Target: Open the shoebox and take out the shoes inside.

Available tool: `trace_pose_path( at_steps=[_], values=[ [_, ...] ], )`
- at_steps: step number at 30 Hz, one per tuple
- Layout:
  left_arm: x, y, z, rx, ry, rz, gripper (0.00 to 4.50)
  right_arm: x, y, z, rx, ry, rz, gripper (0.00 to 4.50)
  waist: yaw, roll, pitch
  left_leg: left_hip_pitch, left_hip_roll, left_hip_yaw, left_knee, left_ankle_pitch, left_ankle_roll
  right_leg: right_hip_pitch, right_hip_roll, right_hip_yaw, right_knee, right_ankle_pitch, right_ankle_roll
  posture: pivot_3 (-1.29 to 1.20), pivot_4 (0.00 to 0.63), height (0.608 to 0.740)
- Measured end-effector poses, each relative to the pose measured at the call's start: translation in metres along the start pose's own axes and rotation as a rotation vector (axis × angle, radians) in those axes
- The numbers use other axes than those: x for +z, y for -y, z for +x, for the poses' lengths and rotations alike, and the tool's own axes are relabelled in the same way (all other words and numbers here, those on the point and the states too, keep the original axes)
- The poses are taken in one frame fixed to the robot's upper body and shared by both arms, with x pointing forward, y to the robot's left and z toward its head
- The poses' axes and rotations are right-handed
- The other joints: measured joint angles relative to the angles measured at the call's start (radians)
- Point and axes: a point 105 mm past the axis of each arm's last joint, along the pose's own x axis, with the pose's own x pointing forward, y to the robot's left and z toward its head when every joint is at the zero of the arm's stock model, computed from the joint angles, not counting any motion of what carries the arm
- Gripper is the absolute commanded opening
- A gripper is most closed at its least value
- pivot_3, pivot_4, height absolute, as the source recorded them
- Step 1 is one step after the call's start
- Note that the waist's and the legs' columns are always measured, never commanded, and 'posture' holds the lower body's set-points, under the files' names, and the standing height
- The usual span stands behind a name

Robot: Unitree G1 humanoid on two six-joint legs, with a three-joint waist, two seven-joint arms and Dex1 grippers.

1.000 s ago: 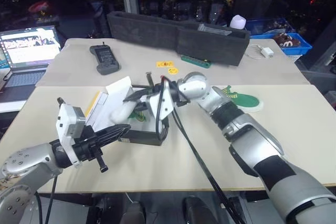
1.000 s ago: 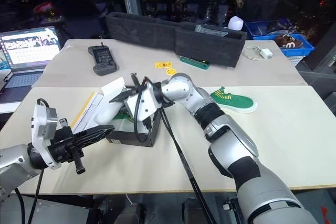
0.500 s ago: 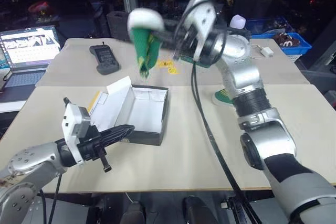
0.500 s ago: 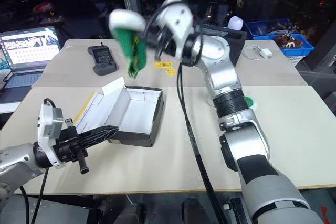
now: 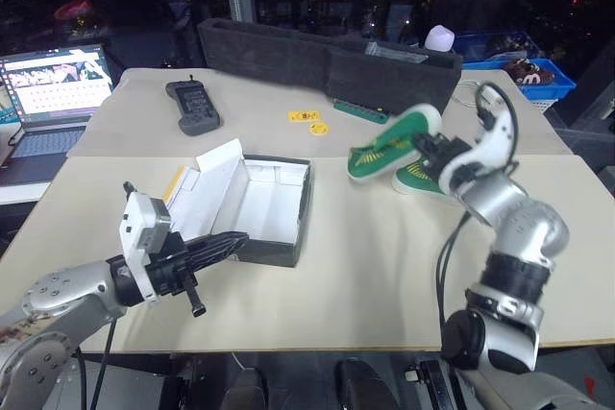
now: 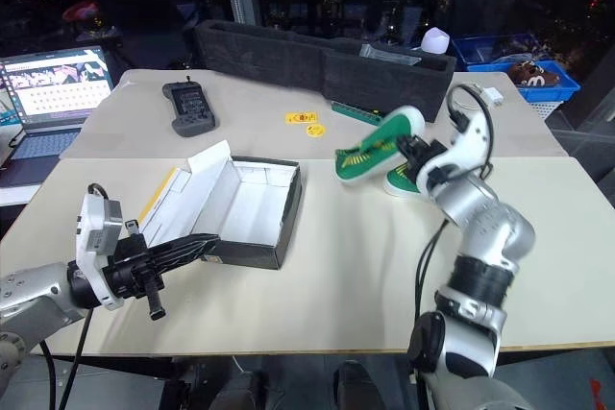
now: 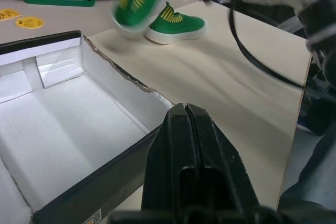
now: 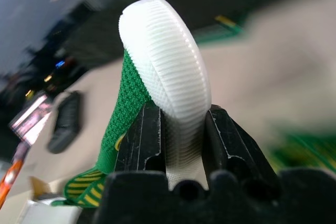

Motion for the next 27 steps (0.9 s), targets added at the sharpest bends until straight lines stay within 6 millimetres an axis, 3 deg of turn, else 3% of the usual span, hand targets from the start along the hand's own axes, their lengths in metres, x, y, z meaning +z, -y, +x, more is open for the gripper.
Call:
trace_pose_path(
  at_steps=[8, 16, 18, 23, 27],
  values=[
    [-0.003, 0.000, 0.001, -0.017, -0.018, -0.011, 0.00, -0.023, 0.052, -0.047, -0.218, 0.016, 0.148, 0.57, -0.005, 0.000, 0.000, 0.002, 0.000, 0.000, 0.000, 0.000, 0.000, 0.001, 0.000, 0.001, 0.000, 0.000, 0.001, 0.00, 0.150, 0.715],
    [-0.002, 0.002, 0.006, -0.045, -0.016, -0.003, 0.00, -0.036, 0.068, -0.047, -0.347, 0.063, 0.284, 0.57, -0.003, 0.000, 0.000, 0.002, 0.000, 0.000, 0.000, 0.000, 0.001, 0.001, 0.001, 0.001, -0.001, 0.000, 0.001, 0.00, 0.150, 0.715],
    [-0.002, 0.001, 0.006, -0.041, -0.018, 0.000, 0.00, -0.040, 0.076, -0.046, -0.392, 0.069, 0.329, 1.56, -0.002, 0.000, 0.000, 0.001, 0.000, 0.000, 0.000, 0.000, 0.001, 0.002, 0.000, 0.001, -0.001, 0.000, 0.001, 0.00, 0.150, 0.715],
    [-0.002, 0.000, 0.005, -0.039, -0.019, 0.000, 0.00, -0.037, 0.088, -0.053, -0.455, 0.098, 0.328, 3.15, 0.000, 0.000, 0.000, 0.001, 0.000, 0.000, 0.000, 0.000, 0.001, 0.002, 0.000, 0.001, -0.002, 0.000, 0.001, 0.00, 0.150, 0.715],
    [-0.003, -0.001, 0.005, -0.036, -0.022, 0.001, 0.00, -0.017, 0.091, -0.059, -0.482, 0.116, 0.191, 3.15, -0.001, 0.000, 0.000, 0.001, 0.000, 0.001, 0.000, 0.000, 0.001, 0.002, 0.000, 0.001, -0.003, 0.000, 0.001, 0.00, 0.150, 0.715]
  ],
)
